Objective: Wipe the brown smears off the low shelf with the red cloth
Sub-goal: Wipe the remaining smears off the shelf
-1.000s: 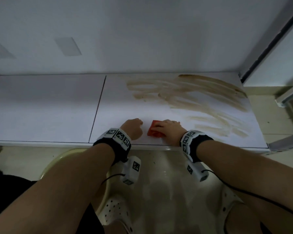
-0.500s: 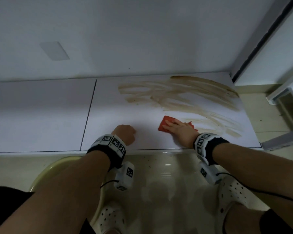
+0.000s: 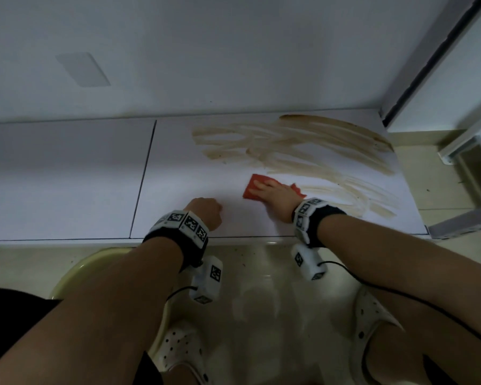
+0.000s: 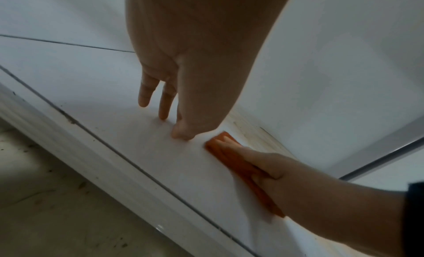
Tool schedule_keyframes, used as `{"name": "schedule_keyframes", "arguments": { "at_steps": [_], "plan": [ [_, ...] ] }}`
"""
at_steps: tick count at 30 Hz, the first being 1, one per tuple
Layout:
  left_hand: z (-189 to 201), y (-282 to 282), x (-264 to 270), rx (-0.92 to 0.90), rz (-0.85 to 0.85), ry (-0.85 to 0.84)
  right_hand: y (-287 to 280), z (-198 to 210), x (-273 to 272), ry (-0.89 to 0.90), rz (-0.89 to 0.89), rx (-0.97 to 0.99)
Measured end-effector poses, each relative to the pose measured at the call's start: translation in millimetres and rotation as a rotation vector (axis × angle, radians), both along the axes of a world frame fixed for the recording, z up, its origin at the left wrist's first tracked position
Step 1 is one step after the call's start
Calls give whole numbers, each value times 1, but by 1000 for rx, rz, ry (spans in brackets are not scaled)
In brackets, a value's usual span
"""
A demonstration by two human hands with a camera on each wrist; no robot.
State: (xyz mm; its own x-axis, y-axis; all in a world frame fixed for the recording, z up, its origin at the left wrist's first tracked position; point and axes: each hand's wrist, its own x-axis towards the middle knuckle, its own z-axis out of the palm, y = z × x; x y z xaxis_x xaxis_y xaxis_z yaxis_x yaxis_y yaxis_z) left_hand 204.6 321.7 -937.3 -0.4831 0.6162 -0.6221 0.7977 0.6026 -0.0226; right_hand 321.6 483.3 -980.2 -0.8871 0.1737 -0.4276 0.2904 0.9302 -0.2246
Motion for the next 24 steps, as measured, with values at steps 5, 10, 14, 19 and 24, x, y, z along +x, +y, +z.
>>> {"name": "schedule_keyframes", "arguments": {
  "at_steps": [5, 10, 14, 19, 24],
  "plan": [
    [-5, 4, 0, -41, -5, -2, 12, 7, 43, -23, -118, -25],
    [-8, 4, 1, -39, -8, 18, -32, -1, 21, -22, 136, 21],
    [-8, 2, 0, -42, -37, 39, -30, 3, -15, -36, 170, -15],
    [-11, 1, -5, -45, -44, 11, 8, 5, -5, -27, -20, -48],
    [-10, 1, -4, -61, -41, 6, 20, 9, 39, -74, -216, -84]
  ]
}}
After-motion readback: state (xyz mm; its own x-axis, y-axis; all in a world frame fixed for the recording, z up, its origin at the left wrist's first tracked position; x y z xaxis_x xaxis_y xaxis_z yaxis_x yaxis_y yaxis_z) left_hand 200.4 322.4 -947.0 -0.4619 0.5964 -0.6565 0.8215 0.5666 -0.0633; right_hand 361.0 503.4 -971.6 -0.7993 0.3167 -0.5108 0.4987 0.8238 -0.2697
